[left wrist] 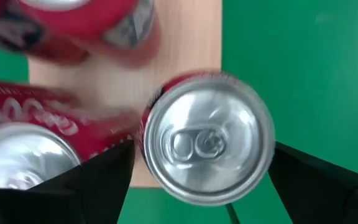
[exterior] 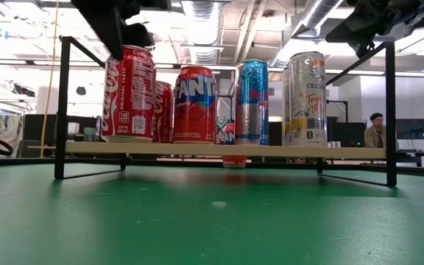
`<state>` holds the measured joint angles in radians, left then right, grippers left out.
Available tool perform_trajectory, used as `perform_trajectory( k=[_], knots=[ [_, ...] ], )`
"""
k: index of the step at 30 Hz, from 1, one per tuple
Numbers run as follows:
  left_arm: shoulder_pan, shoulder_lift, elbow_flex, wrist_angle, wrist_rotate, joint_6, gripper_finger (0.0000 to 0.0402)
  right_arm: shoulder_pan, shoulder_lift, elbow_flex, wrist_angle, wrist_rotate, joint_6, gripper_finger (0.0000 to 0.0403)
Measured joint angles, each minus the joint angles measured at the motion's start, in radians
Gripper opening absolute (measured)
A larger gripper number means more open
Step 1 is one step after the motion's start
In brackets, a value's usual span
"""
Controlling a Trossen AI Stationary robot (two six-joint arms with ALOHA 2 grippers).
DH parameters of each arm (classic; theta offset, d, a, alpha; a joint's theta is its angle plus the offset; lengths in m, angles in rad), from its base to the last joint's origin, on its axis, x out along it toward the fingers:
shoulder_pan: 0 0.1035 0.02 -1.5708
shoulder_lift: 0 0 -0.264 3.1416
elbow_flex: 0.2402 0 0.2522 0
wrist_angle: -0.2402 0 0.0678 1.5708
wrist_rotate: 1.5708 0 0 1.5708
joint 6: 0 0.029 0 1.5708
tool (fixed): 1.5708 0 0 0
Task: Place canned beverage on shelf
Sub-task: Put the red-white soda can on the shelf aligned with the other red-white soda cans
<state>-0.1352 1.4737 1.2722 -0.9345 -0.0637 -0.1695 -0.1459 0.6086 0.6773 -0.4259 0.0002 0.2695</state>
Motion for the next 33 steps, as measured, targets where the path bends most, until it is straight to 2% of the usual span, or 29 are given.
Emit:
perform_trajectory(
  k=[10,14,18,22,27,33],
  knots=[
    [-0.003,-0.005,0.177,-0.011,-0.042,0.106,0.034,0.018,0.005,-0.001,0.026,-0.001,0.046,0.0042],
    [-0.003,-0.057,0.192,-0.078,-0.129,0.116,0.0341,0.111,0.044,-0.001,0.166,-0.022,0.025,0.004],
    [-0.003,-0.16,0.121,-0.077,-0.217,0.094,0.0341,0.226,0.112,0.039,0.341,-0.023,-0.021,0.0026],
    [-0.003,-0.292,-0.011,-0.002,-0.216,0.043,0.0341,0.348,0.257,0.121,0.412,-0.015,-0.061,0.0018],
    [-0.003,-0.41,-0.143,0.059,-0.211,0.004,0.0341,0.465,0.514,0.296,0.368,0.092,-0.092,0.0031],
    [-0.002,-0.466,-0.193,-0.012,-0.245,-0.098,0.0341,0.54,0.799,0.582,0.13,0.275,-0.122,0.0023]
  ],
)
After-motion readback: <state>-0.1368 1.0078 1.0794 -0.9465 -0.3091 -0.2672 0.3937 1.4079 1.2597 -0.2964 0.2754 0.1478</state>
